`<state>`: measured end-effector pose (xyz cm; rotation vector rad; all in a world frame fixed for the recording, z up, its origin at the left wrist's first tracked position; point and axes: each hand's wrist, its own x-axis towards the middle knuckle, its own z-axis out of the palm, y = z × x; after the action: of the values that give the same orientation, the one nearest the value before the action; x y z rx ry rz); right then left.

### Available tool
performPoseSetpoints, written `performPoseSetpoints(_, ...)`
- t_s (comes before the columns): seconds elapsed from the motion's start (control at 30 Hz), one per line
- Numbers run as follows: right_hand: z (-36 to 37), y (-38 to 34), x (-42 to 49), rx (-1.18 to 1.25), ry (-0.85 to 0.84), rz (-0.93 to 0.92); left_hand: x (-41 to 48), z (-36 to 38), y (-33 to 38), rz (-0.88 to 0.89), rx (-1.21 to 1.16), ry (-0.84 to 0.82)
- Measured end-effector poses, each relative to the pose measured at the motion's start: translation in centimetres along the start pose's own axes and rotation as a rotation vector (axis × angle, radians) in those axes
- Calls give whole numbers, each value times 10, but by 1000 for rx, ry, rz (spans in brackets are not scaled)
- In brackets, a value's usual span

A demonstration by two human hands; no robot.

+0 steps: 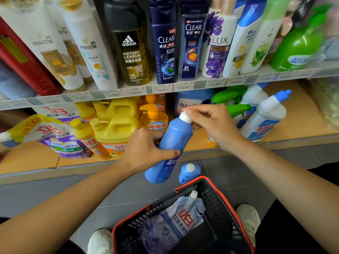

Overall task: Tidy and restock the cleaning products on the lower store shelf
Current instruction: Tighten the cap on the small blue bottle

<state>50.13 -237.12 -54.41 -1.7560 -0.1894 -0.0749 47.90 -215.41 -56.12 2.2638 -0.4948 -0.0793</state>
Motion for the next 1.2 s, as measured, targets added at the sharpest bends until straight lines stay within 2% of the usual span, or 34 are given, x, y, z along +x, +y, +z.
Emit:
performPoseSetpoints(0.2,-1,3,1,16,-7,11,0,1,-3,-78,-198,-54)
performPoseSetpoints(0.37,-2,4,1,130,-42,123,1,-4,-8,-211,-570,-76)
performPoseSetpoints(0.43,-2,6,-2,176,-116,245,1,-10,-6,-218,-688,-84)
performPoseSetpoints(0.53,-5,14,-7,191,-357,390,0,-18,-4,-197,-800,-73)
performPoseSetpoints(0.6,-1,20,-13,153,-470,370,-2,-21,-3,-168,-857,-55)
performPoseSetpoints(0.77,19,31,-25,69,-446,257,-9,-23,-3,-128,-957,16)
performPoseSetpoints(0.87,23,32,-25,137,-387,232,-9,-27,-3,-113,-896,42)
performPoseSetpoints(1.07,15,31,-19,48,-106,157,-17,-31,-15,-265,-330,280)
performPoseSetpoints(1.2,8,25,-12,-43,-74,53,-23,-28,-14,-143,-191,248)
